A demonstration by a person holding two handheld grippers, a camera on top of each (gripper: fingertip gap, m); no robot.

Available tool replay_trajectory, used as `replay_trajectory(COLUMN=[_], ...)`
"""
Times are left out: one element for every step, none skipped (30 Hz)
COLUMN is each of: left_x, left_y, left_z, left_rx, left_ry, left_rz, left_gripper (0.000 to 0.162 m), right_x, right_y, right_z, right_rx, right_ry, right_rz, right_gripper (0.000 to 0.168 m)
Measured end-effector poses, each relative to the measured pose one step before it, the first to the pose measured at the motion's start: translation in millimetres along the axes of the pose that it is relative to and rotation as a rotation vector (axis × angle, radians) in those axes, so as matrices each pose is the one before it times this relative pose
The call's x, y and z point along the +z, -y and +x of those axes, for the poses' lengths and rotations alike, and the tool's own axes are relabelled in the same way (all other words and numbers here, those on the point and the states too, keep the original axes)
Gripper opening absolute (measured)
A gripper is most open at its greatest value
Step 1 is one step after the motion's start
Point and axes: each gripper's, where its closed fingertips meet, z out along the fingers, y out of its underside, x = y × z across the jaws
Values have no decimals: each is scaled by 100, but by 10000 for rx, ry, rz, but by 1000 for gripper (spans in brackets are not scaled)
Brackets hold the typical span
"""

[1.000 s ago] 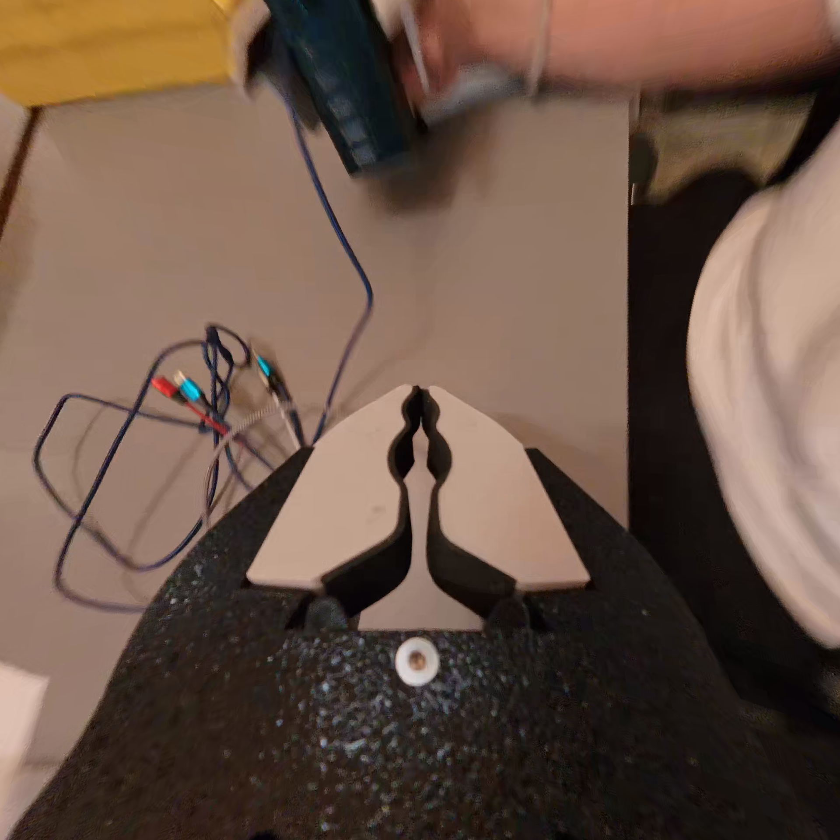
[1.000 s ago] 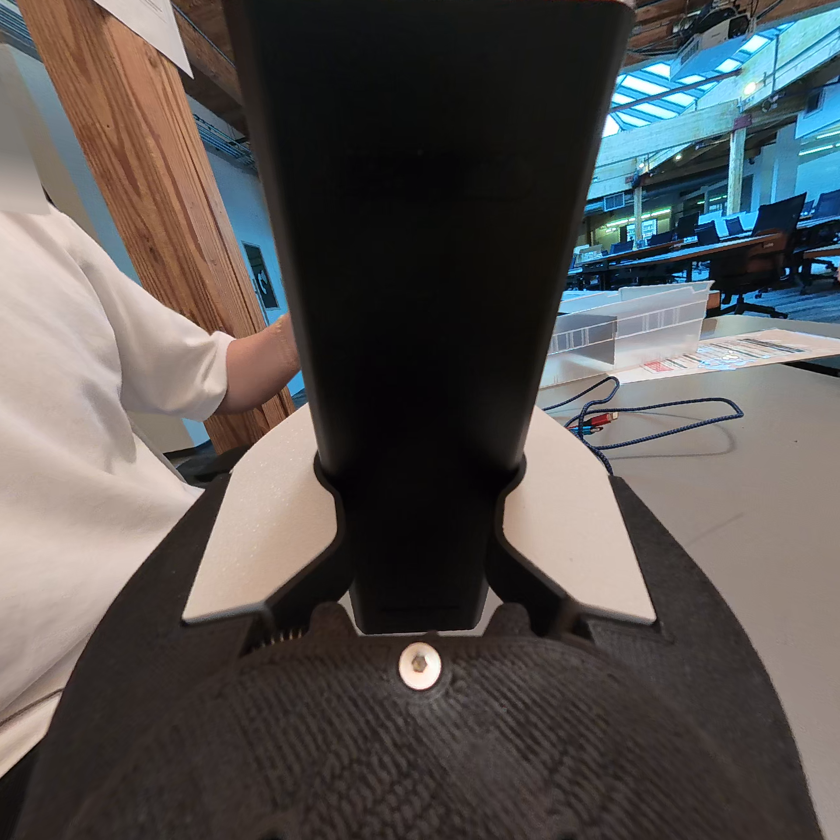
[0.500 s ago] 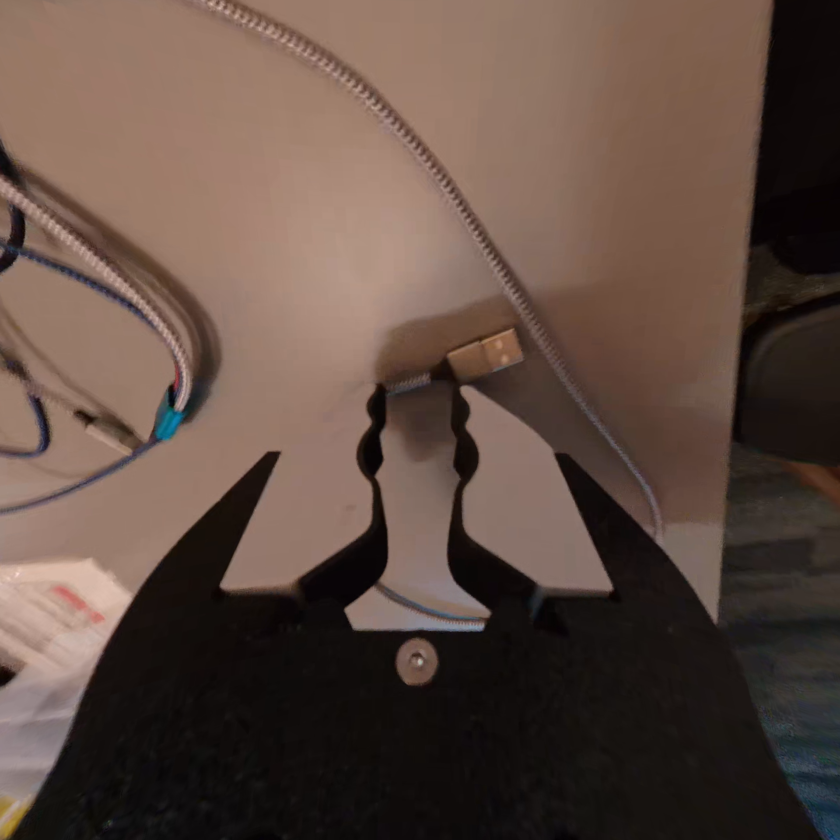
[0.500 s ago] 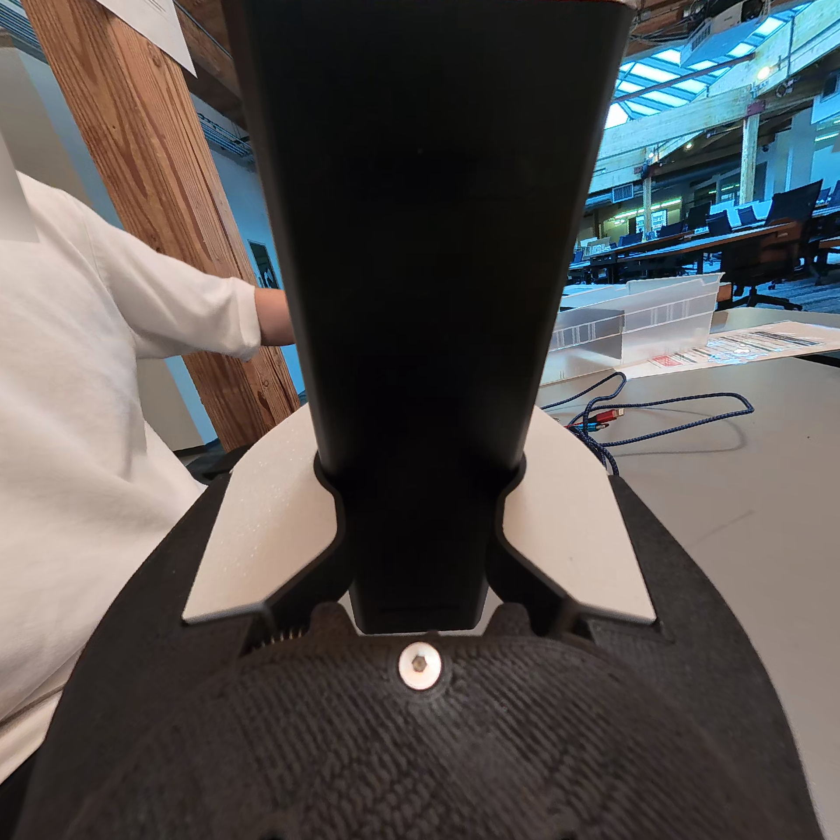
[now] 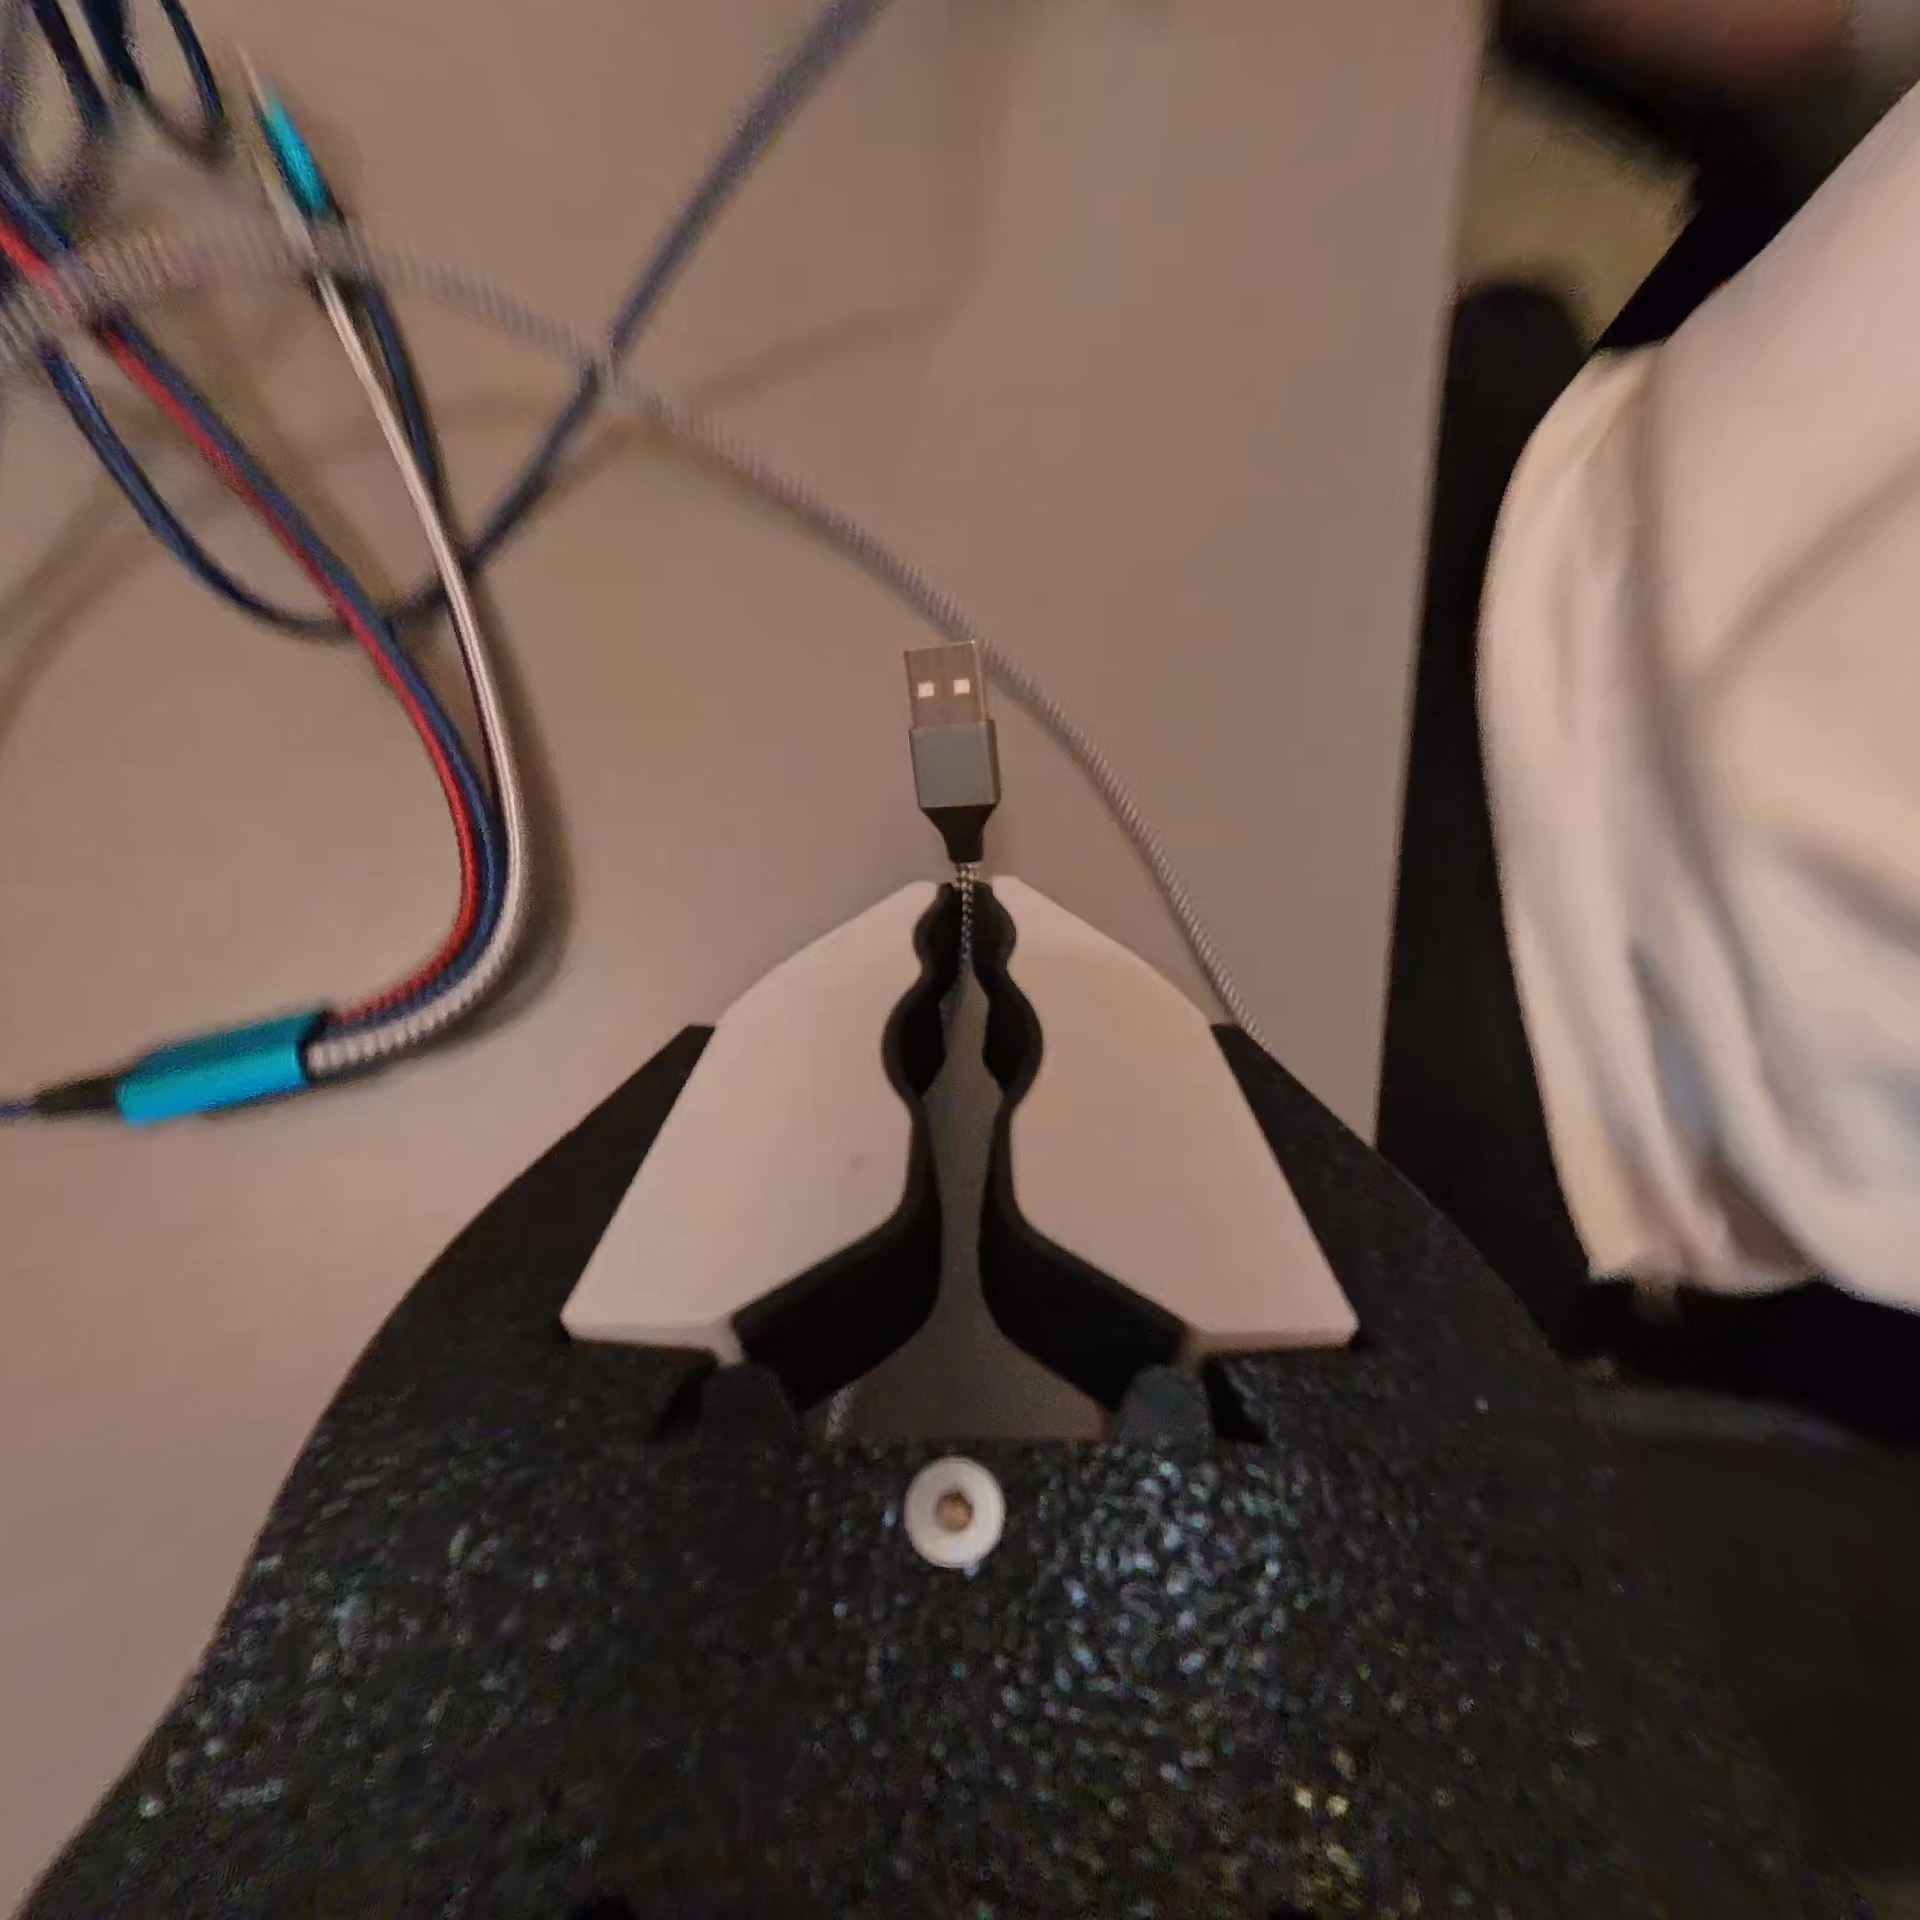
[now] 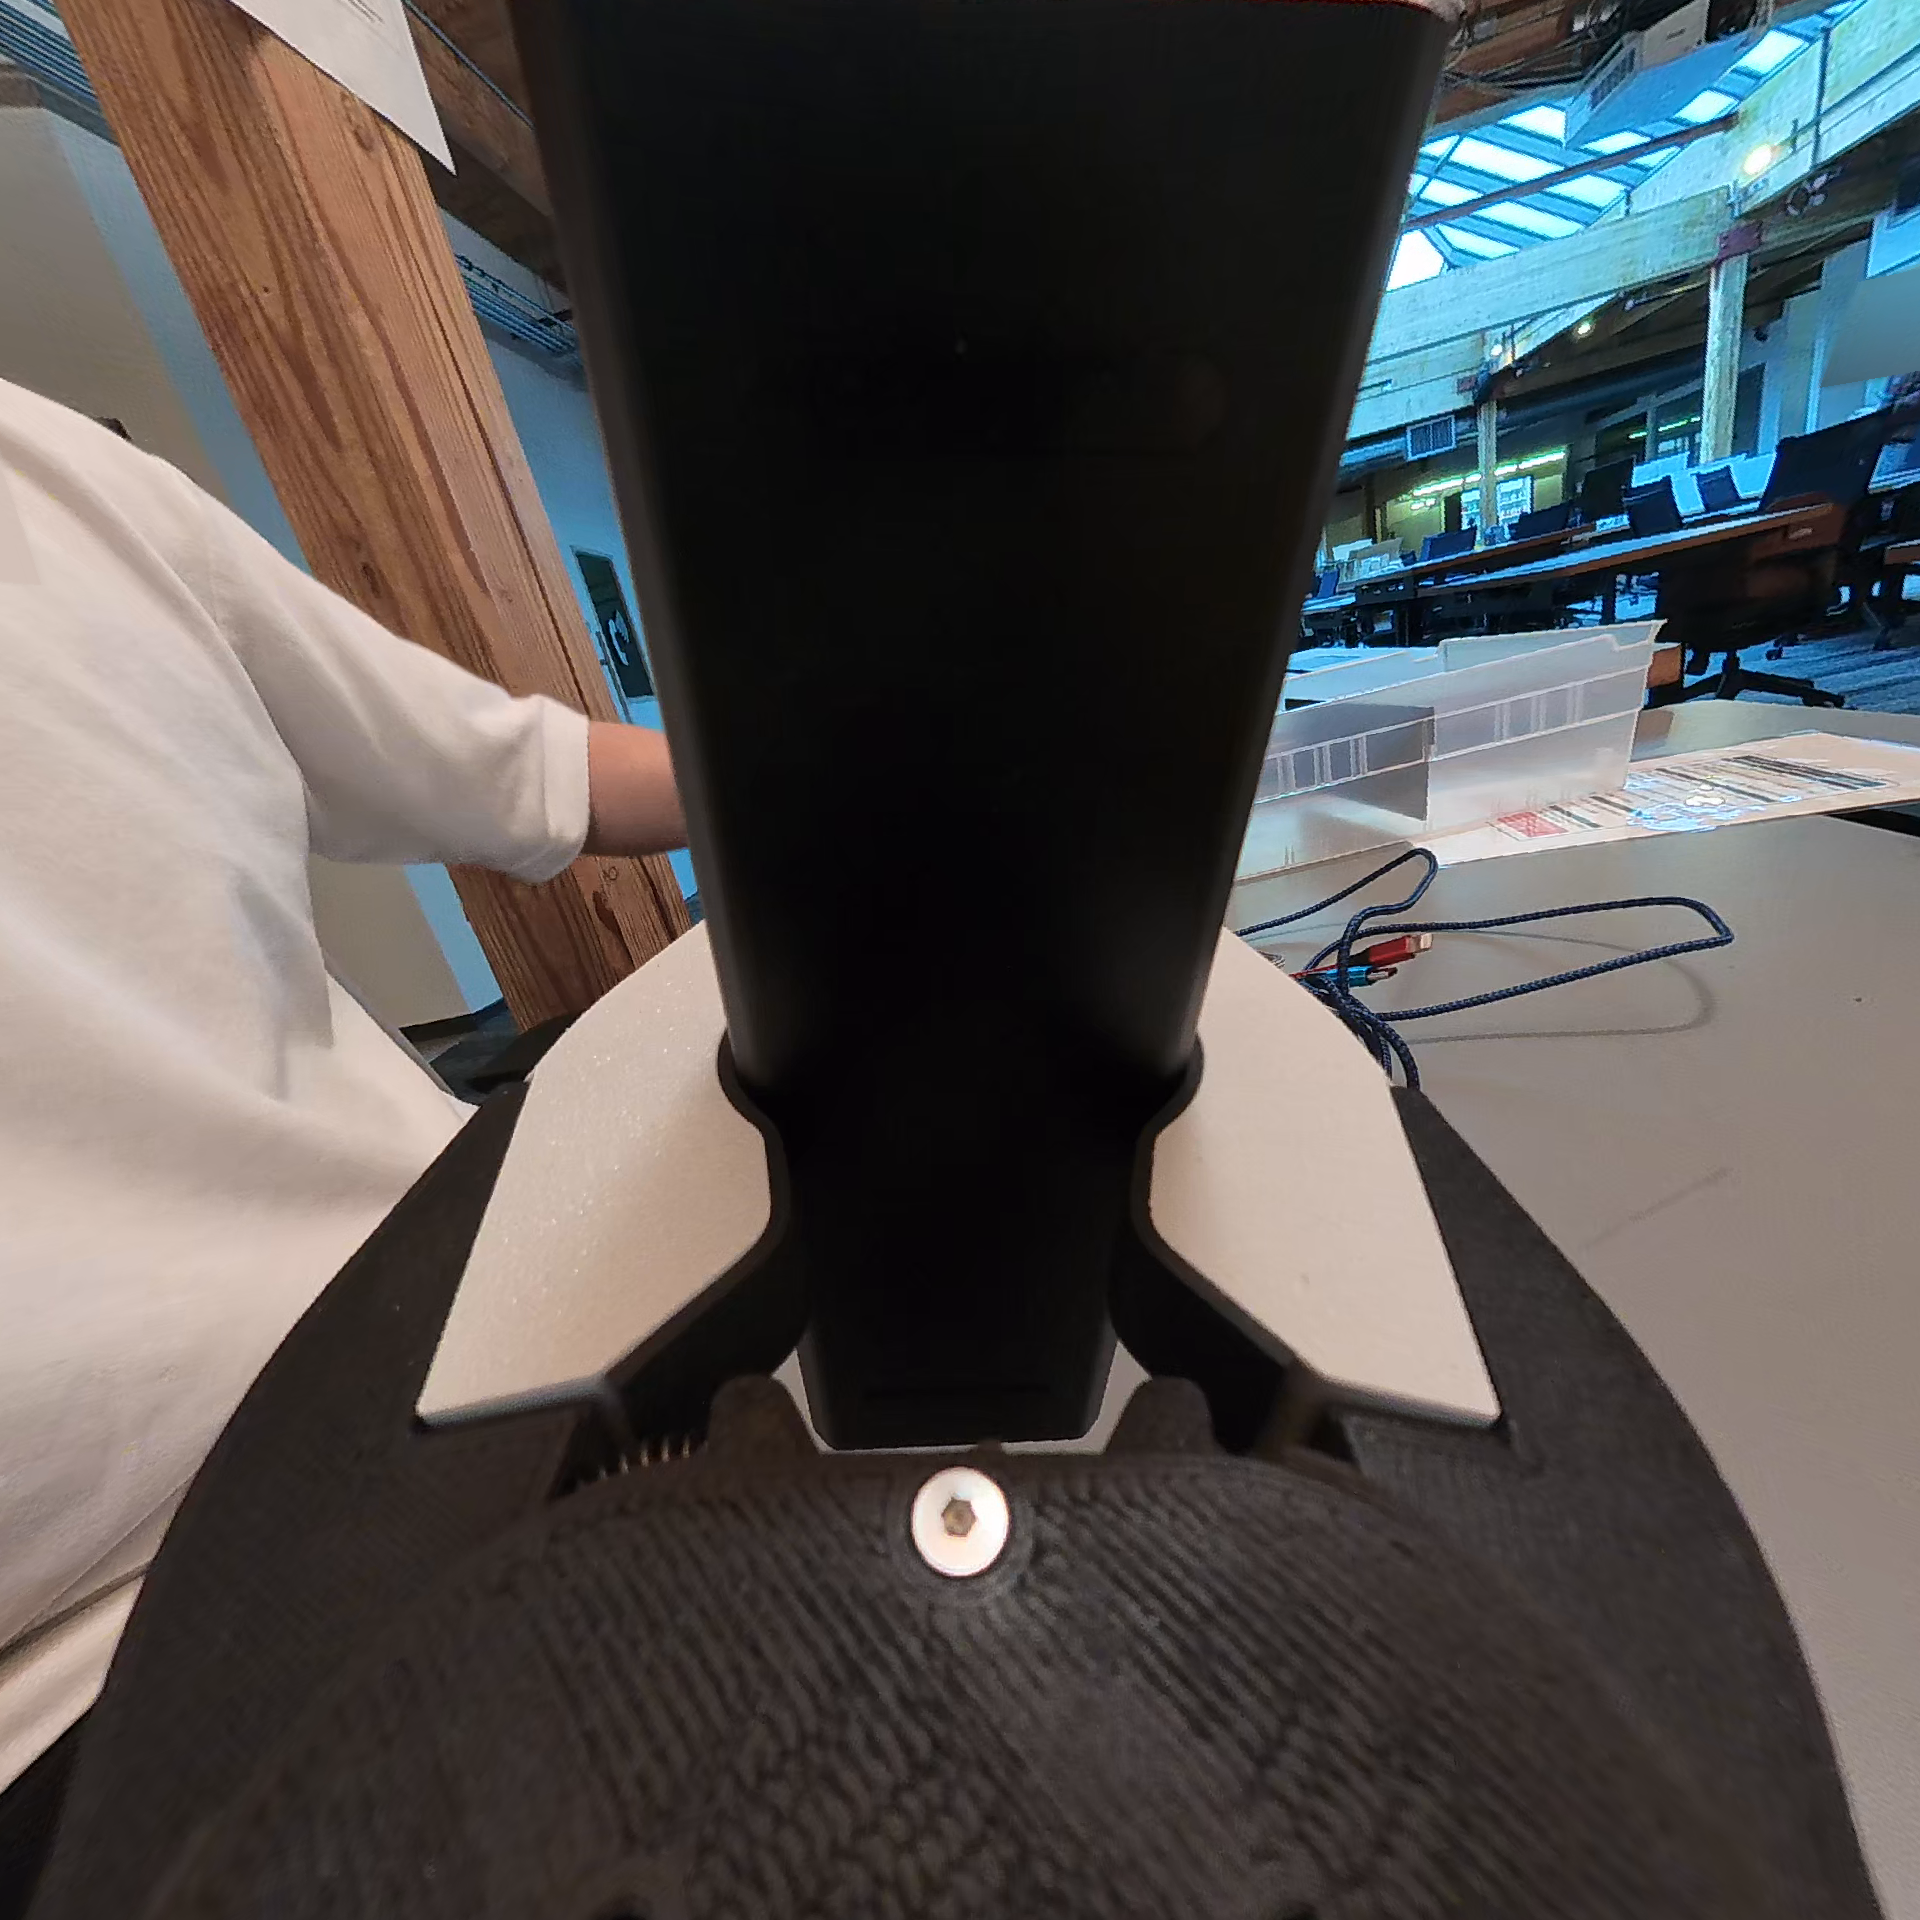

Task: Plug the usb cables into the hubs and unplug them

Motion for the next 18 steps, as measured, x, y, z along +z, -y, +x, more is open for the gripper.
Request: replay_trajectory(left_x=[-372, -303, -150, 19, 150, 229, 289, 339, 377, 457, 489, 498, 487, 456, 420, 391, 383, 343], left_y=[1585, 1518, 1150, 869, 760, 730, 729, 666, 537, 448, 476, 592, 687, 753, 795, 788, 724, 678], left_z=[403, 238, 120, 53, 47, 185, 170, -107, -316, -366, -410, -373, -150, 170, 290, 310, 434, 520], left_rx=[41, 114, 78, 57, 105, 169, 214, 190, 47, -132, -182, -94, 16, 73, 75, 46, 13, -23], left_ry=[-172, -40, 13, 51, 76, -11, -8, 142, 253, 294, 393, 493, 446, 296, 238, 211, 91, -18], left_rz=[1047, 908, 587, 333, 219, 170, 140, 80, -57, -200, -282, -274, -255, -245, -197, -146, -105, -55], left_gripper=[2, 2, 2, 2, 2, 2, 2, 2, 2, 2, 2, 2, 2, 2, 2, 2, 2, 2], right_x=[-2, 5, 2, -17, -6, -15, -8, -10, -13, -29, -51, -70, -79, -94, -77, -64, -43, -21], right_y=[-4, -6, 2, 11, -1, 16, 14, 6, 20, 24, 55, 86, 84, 107, 96, 83, 53, 23], right_z=[6, 0, 1, 6, -3, -4, 2, 16, -3, 2, 5, 9, 21, 41, -2, -26, -41, -32], right_rx=[3, 7, 7, 3, -1, -6, -6, -3, -1, -3, -4, 8, 23, 24, 19, 14, 15, 21], right_ry=[4, 1, 6, 0, 0, 2, -8, -8, -2, -4, -9, 2, 1, -10, 19, 31, 43, 45], right_rz=[-5, -4, 0, 3, 6, 9, 10, 9, 12, 27, 44, 64, 79, 82, 79, 67, 44, 18], right_gripper=[73, 73, 73, 73, 73, 73, 73, 73, 73, 73, 73, 73, 73, 73, 73, 73, 73, 73])
